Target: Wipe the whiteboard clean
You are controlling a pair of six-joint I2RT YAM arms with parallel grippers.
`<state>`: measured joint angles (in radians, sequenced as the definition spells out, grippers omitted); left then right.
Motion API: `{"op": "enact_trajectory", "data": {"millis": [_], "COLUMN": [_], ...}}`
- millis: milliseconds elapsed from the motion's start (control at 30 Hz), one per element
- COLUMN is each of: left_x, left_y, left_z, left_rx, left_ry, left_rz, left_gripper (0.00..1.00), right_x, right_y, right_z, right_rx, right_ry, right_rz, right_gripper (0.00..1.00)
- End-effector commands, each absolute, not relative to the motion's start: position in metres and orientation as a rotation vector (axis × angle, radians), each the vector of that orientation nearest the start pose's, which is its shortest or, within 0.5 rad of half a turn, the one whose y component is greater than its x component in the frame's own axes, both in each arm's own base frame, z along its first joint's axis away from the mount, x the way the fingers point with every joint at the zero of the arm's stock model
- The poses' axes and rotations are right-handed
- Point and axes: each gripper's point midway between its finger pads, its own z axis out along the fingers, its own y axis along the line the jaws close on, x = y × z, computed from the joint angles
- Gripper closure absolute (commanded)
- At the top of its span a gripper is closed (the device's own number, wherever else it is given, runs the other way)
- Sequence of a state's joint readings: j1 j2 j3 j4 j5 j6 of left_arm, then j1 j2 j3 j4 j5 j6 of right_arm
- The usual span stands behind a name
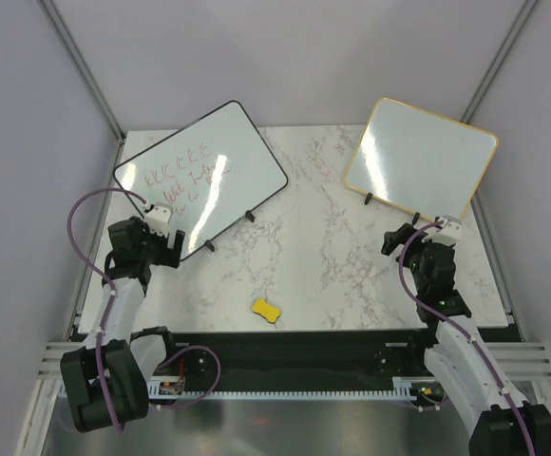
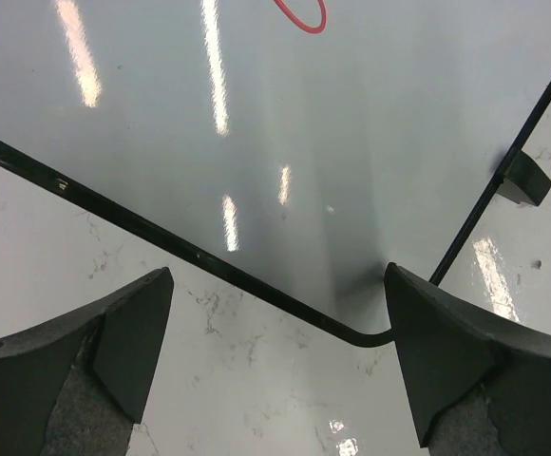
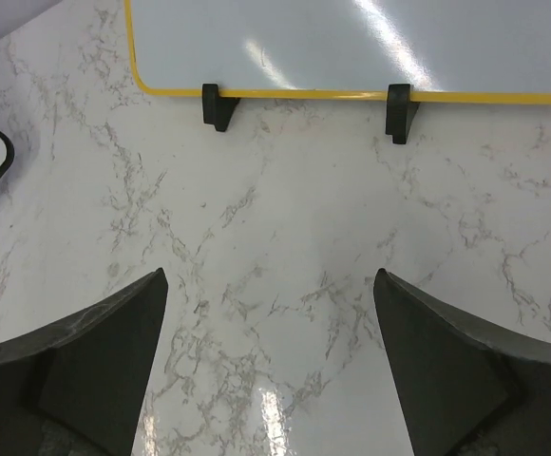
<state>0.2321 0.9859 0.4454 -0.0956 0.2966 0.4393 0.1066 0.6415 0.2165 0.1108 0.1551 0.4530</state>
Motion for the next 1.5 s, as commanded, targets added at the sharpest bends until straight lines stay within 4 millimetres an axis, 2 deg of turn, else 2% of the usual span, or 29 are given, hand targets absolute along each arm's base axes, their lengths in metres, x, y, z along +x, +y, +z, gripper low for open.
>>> {"op": "enact_trajectory", "data": {"millis": [0,167,300,333,400,467,500,533,600,667,700,767,800,833,867,900,933,967,1000,1033,1067,1100,1133,1167,1200,1233,1267,1300,1467], "left_x": [0.302,0.302,0.302,0.304,0.299,0.296,0.289,0.289,0.281,0.280,0.279,0.278,0.278,0.277,0.277,0.278,0.278,0.278,0.279,0.277,0.278,0.279,0.279,0.280,0.282,0.284,0.285,0.288,0.297], "left_y": [0.042,0.041,0.044,0.045,0.050,0.051,0.048,0.047,0.035,0.028,0.021,0.016,0.015,0.016,0.017,0.022,0.025,0.030,0.038,0.040,0.044,0.045,0.045,0.044,0.046,0.046,0.045,0.046,0.051], "left_z": [0.100,0.104,0.110,0.115,0.114,0.120,0.117,0.124,0.124,0.134,0.137,0.143,0.149,0.149,0.151,0.159,0.161,0.160,0.167,0.168,0.165,0.174,0.173,0.175,0.172,0.172,0.173,0.173,0.172], "left_rx": [0.355,0.350,0.293,0.277,0.230,0.217,0.218,0.226,0.250,0.271,0.286,0.291,0.291,0.277,0.268,0.240,0.219,0.189,0.156,0.147,0.126,0.119,0.121,0.118,0.107,0.109,0.109,0.106,0.091], "left_ry": [2.086,2.088,2.111,2.108,2.142,2.154,2.183,2.179,2.214,2.203,2.193,2.192,2.174,2.177,2.170,2.144,2.137,2.140,2.112,2.109,2.112,2.072,2.066,2.056,2.061,2.058,2.046,2.044,2.031], "left_rz": [0.118,0.106,0.104,0.107,0.112,0.096,0.055,0.037,-0.055,-0.115,-0.171,-0.218,-0.248,-0.269,-0.288,-0.325,-0.349,-0.380,-0.404,-0.430,-0.467,-0.516,-0.545,-0.575,-0.595,-0.608,-0.634,-0.658,-0.707], "left_gripper": [0.01,0.01,0.01,0.01,0.01,0.01,0.01,0.01,0.01,0.01,0.01,0.01,0.01,0.01,0.01,0.01,0.02,0.04,0.05,0.08,0.09,0.11,0.12,0.13,0.14,0.14,0.15,0.16,0.16], "right_x": [0.289,0.290,0.291,0.294,0.291,0.289,0.282,0.278,0.272,0.265,0.259,0.261,0.245,0.246,0.242,0.220,0.219,0.215,0.196,0.195,0.186,0.172,0.169,0.164,0.153,0.151,0.144,0.139,0.133], "right_y": [0.023,0.023,0.032,0.039,0.066,0.087,0.103,0.113,0.128,0.144,0.160,0.170,0.199,0.204,0.218,0.245,0.253,0.263,0.282,0.294,0.304,0.319,0.333,0.339,0.348,0.357,0.362,0.371,0.380], "right_z": [0.125,0.128,0.133,0.141,0.152,0.173,0.180,0.194,0.201,0.206,0.201,0.194,0.183,0.182,0.163,0.154,0.151,0.124,0.114,0.116,0.092,0.086,0.089,0.071,0.067,0.069,0.056,0.056,0.032], "right_rx": [0.429,0.423,0.392,0.372,0.262,0.168,0.088,0.025,-0.034,-0.116,-0.201,-0.228,-0.382,-0.396,-0.462,-0.608,-0.651,-0.729,-0.844,-0.900,-0.982,-1.058,-1.097,-1.151,-1.205,-1.224,-1.266,-1.289,-1.331], "right_ry": [1.789,1.791,1.783,1.756,1.744,1.672,1.659,1.609,1.601,1.631,1.664,1.757,1.800,1.845,1.922,1.942,1.983,2.066,2.080,2.082,2.138,2.134,2.123,2.152,2.142,2.135,2.152,2.150,2.192], "right_rz": [0.265,0.265,0.317,0.360,0.509,0.633,0.723,0.776,0.861,0.915,0.913,0.819,0.810,0.737,0.705,0.715,0.646,0.570,0.552,0.511,0.471,0.479,0.485,0.449,0.447,0.452,0.440,0.476,0.449], "right_gripper": [0.02,0.02,0.02,0.02,0.02,0.02,0.02,0.02,0.02,0.04,0.07,0.11,0.11,0.11,0.11,0.12,0.14,0.14,0.16,0.17,0.17,0.17,0.17,0.17,0.17,0.18,0.18,0.19,0.26]}}
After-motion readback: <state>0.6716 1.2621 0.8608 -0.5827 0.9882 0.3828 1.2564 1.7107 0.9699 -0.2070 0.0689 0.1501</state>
